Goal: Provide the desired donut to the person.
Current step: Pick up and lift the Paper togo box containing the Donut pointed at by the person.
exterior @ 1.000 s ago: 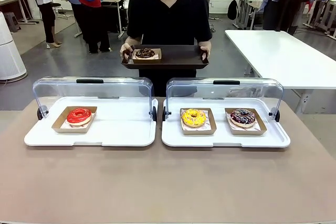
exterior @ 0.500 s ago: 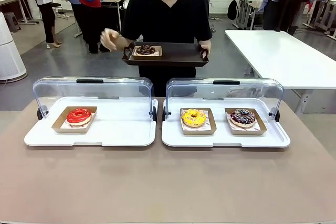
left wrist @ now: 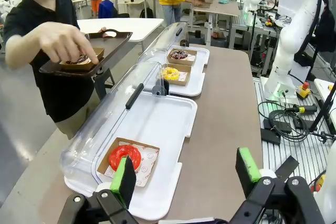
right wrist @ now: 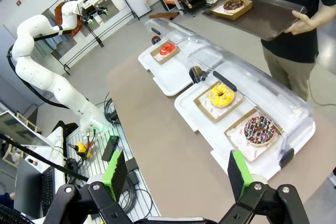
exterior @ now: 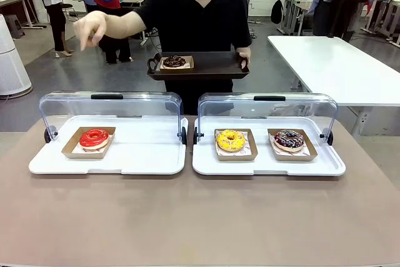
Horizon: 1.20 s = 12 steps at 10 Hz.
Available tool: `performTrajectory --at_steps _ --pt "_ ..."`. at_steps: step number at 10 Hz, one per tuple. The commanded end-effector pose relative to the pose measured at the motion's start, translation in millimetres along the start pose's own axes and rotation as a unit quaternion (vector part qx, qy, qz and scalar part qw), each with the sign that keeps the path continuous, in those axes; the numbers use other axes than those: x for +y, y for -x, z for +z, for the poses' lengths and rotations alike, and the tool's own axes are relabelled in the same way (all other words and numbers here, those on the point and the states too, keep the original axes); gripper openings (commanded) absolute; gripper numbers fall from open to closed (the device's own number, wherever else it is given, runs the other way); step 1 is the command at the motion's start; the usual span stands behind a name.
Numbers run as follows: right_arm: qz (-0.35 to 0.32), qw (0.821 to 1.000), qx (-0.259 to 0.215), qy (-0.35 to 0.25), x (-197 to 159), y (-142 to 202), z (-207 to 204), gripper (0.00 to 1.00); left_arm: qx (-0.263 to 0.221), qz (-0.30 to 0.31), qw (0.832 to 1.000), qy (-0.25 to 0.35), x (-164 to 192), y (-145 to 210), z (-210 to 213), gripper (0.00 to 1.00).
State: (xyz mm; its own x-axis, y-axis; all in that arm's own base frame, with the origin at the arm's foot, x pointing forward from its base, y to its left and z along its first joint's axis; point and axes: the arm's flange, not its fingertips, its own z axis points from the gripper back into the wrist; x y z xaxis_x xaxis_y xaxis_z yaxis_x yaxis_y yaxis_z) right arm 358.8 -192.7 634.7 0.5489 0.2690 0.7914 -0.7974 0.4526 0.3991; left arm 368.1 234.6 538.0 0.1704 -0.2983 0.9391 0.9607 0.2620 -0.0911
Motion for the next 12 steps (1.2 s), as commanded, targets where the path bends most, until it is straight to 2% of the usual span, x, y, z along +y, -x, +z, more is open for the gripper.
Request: performTrajectory --at_steps 1,12 --pt "0.003 1.000 -0.011 -0.006 0.9 -0.6 -1.0 1.00 -0.008 -0.003 1.000 0.001 -1.7 0.9 1.1 1.00" --pt "0.003 1.000 -0.011 -0.006 0.9 -0.6 -1.0 1.00 -0.008 -0.003 1.000 0.001 -1.7 0.9 1.1 1.00"
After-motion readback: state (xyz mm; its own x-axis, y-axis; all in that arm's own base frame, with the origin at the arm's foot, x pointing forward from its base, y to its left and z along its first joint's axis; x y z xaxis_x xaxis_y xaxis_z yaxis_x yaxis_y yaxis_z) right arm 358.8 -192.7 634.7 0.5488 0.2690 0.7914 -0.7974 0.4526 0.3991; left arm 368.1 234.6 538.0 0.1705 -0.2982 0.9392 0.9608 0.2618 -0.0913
